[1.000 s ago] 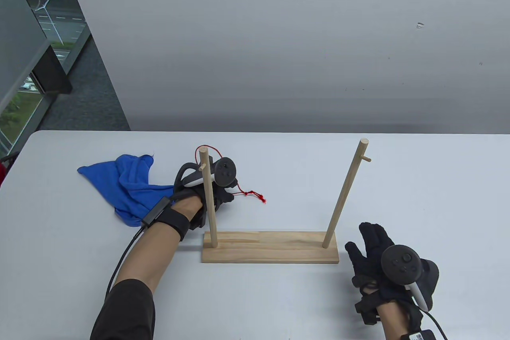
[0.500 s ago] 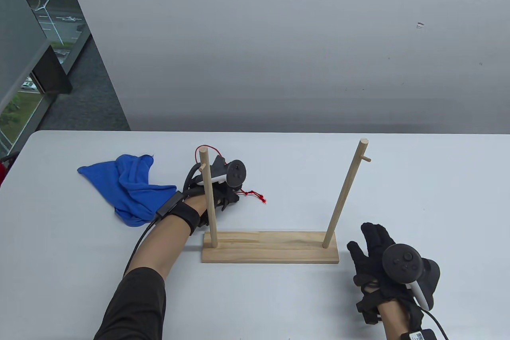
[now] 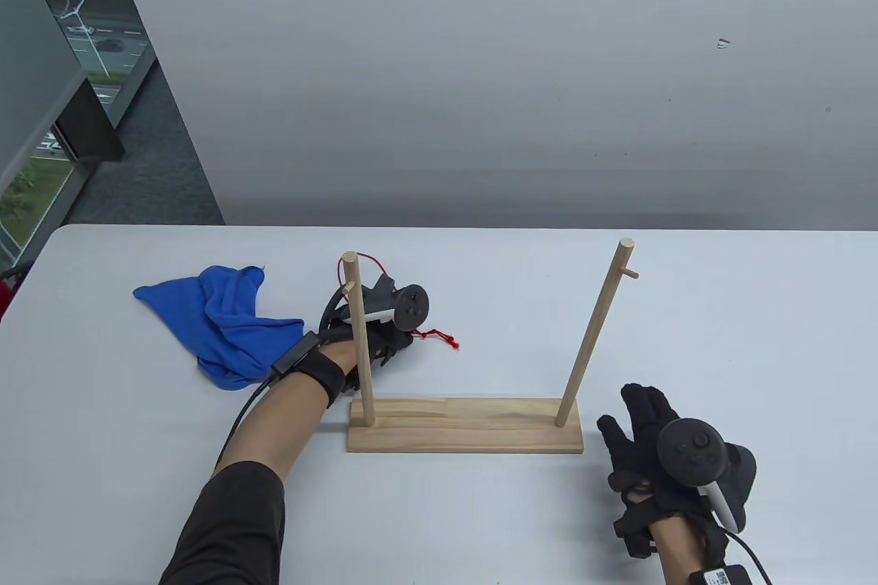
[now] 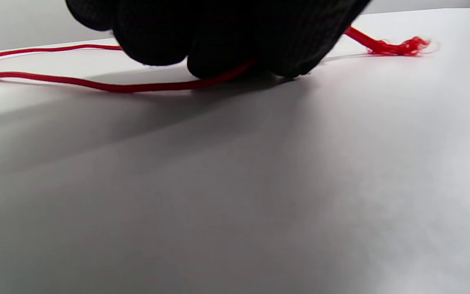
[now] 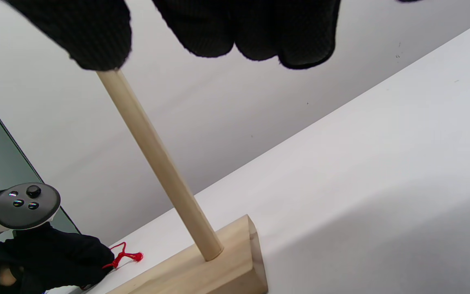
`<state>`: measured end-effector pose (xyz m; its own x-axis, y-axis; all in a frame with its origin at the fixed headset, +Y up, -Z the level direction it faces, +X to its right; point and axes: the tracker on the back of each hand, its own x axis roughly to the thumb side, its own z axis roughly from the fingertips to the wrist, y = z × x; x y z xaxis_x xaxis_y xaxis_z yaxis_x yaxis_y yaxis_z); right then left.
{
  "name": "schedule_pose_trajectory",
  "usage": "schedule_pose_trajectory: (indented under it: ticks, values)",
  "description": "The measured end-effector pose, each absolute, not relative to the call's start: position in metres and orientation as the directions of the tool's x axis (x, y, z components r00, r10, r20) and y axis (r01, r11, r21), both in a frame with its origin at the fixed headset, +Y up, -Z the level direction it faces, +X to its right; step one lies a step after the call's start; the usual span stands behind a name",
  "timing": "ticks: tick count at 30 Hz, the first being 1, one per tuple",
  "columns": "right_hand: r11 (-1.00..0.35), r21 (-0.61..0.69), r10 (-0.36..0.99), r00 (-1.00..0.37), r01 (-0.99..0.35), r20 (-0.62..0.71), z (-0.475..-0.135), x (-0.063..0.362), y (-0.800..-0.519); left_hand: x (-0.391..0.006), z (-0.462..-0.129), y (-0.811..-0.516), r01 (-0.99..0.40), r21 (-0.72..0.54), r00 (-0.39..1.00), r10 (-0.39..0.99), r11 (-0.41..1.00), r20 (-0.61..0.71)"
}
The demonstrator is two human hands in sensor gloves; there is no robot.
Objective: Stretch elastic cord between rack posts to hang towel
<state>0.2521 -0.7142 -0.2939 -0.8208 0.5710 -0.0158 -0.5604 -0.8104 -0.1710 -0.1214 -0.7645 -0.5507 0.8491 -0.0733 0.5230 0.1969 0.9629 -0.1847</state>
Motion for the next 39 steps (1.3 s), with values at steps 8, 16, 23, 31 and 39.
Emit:
schedule_pose_trajectory:
  ticks: [8,16,23,31,39]
  values:
    - [-0.808,-0.178,0.574,-0.819,-0.562,-0.017,-0.294,0.254,-0.713,-0.136,-0.550,-0.739,0.102,-0.148,0.864,-0.014,0.984,0.503]
    - [-0.804,-0.174,0.580,-0.815,-0.569,-0.011,-0.294,0.252,-0.714,-0.155,-0.544,-0.687,-0.041,-0.082,0.872,0.076,0.996,0.483]
    - [-0.800,-0.192,0.580,-0.815,-0.568,-0.003,-0.293,0.252,-0.712,-0.180,-0.541,-0.638,-0.164,-0.035,0.879,0.162,0.986,0.449]
    - [-0.794,-0.191,0.588,-0.809,-0.578,0.004,-0.292,0.252,-0.712,-0.204,-0.529,-0.590,-0.336,-0.023,0.843,0.312,0.942,0.439]
    - [-0.788,-0.188,0.595,-0.803,-0.586,0.007,-0.292,0.252,-0.713,-0.222,-0.506,-0.542,-0.462,0.001,0.785,0.408,0.887,0.467]
